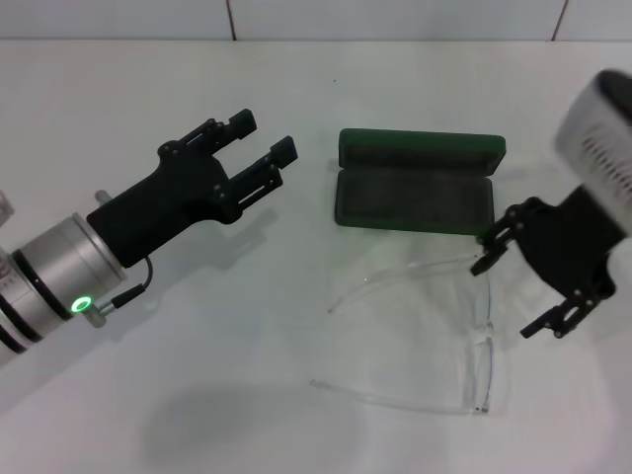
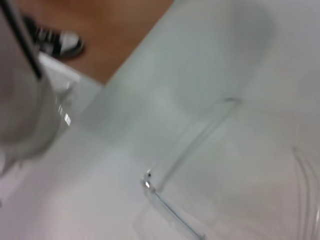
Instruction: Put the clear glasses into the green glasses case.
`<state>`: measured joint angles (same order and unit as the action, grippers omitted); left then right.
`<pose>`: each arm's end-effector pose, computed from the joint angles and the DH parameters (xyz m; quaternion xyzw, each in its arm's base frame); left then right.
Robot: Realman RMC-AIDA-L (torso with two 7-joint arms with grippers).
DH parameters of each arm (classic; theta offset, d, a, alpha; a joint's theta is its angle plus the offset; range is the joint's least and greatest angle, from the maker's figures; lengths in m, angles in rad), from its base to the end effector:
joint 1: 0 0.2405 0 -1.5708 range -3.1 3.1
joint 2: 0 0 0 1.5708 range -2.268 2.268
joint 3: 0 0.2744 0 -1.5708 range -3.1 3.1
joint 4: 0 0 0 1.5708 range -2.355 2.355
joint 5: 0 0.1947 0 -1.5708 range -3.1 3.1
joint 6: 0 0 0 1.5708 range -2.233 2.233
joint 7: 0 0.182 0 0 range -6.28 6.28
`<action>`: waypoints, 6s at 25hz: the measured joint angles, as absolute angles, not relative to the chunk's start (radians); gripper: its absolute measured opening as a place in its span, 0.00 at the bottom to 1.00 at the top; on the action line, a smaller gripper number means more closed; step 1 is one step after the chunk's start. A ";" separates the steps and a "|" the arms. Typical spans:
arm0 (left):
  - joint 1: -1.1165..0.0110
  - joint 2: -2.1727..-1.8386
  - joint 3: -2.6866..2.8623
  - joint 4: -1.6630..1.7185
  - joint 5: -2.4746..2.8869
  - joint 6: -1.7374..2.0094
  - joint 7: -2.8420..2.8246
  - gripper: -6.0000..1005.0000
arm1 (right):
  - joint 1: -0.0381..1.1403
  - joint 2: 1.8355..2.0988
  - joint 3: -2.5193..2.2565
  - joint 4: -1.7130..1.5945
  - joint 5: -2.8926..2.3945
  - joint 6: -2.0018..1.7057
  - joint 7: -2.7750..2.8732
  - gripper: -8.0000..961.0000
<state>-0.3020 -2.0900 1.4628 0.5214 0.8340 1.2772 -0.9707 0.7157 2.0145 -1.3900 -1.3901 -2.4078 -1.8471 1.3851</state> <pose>-0.2371 0.3224 -0.0635 -0.8412 -0.2196 -0.4173 0.2645 0.1707 0.3319 -0.0282 0.9364 0.2863 0.1913 0.0682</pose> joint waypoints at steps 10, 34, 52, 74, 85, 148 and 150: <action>-0.295 -2.084 1.462 0.478 0.782 1.316 -0.962 0.68 | 0.743 2.020 -1.639 -1.403 -2.441 -1.726 1.389 0.77; -0.294 -2.085 1.462 0.475 0.790 1.309 -0.962 0.68 | 0.731 2.026 -1.860 -1.389 -2.517 -1.618 1.430 0.54; -0.343 -2.088 1.409 0.405 0.747 1.238 -1.069 0.68 | 0.695 2.026 -1.778 -1.396 -2.491 -1.563 1.438 0.12; -0.329 -2.064 1.363 0.410 0.755 1.408 -1.148 0.68 | 0.268 2.026 -1.521 -1.174 -1.623 -1.103 0.795 0.14; -0.421 -2.088 1.369 0.415 0.998 1.560 -0.965 0.68 | 0.271 2.020 -1.514 -0.934 -1.340 -1.225 0.593 0.14; -0.435 -2.056 1.307 0.334 1.054 1.661 -0.826 0.68 | 0.255 2.012 -1.445 -0.864 -1.316 -1.530 0.456 0.18; -0.404 -2.052 1.273 0.332 1.054 1.612 -0.775 0.68 | 0.261 2.011 -1.408 -0.863 -1.322 -1.623 0.506 0.18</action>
